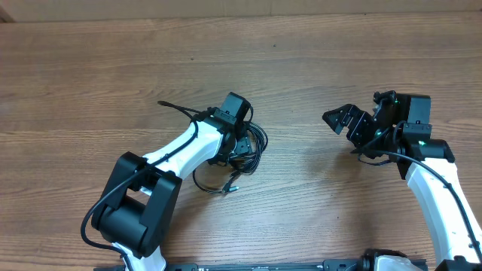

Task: Untangle cables

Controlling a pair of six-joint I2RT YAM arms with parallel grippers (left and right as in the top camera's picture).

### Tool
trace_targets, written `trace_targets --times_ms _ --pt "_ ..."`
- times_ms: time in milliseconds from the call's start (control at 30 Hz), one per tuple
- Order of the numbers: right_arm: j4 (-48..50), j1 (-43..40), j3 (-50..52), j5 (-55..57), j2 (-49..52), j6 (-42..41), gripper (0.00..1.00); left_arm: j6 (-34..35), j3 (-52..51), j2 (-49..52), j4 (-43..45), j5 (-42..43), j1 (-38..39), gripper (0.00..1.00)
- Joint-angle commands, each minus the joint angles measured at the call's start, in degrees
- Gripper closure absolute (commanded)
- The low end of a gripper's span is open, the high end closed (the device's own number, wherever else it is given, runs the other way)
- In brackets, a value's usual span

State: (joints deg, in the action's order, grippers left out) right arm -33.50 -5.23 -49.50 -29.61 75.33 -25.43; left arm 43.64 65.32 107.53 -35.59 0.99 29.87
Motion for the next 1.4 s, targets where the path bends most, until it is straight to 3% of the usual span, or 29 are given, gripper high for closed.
trace_targets --times_ms 0,200,467,733,1233,1367 --pt "0.1 -0.2 -0.7 -0.1 0.1 0.4 0.00 1.8 0.4 1.9 0.2 -1.0 0.9 0.28" --pt "0.1 -0.2 -0.7 -0.1 0.1 0.4 0.00 5.6 0.4 1.9 0.3 -5.6 2.4 0.30" --pt "0.1 -0.2 -0.7 -1.2 0.1 0.4 0.00 9.4 0.4 1.9 -0.6 -9.8 4.2 0.44" --pt "0.1 -0.2 -0.7 -1.6 0.1 0.4 0.00 10.8 -0.3 2.4 -0.5 -10.7 4.3 0.41" --pt "-0.7 -0.2 -0.7 -1.6 0.1 0.4 0.00 12.0 -0.3 4.7 -0.6 -11.5 3.4 0.61" --pt "-0.7 -0.2 -0.7 -1.6 0.1 0.4 0.00 12.2 -0.3 5.3 -0.5 -11.9 3.5 0.80"
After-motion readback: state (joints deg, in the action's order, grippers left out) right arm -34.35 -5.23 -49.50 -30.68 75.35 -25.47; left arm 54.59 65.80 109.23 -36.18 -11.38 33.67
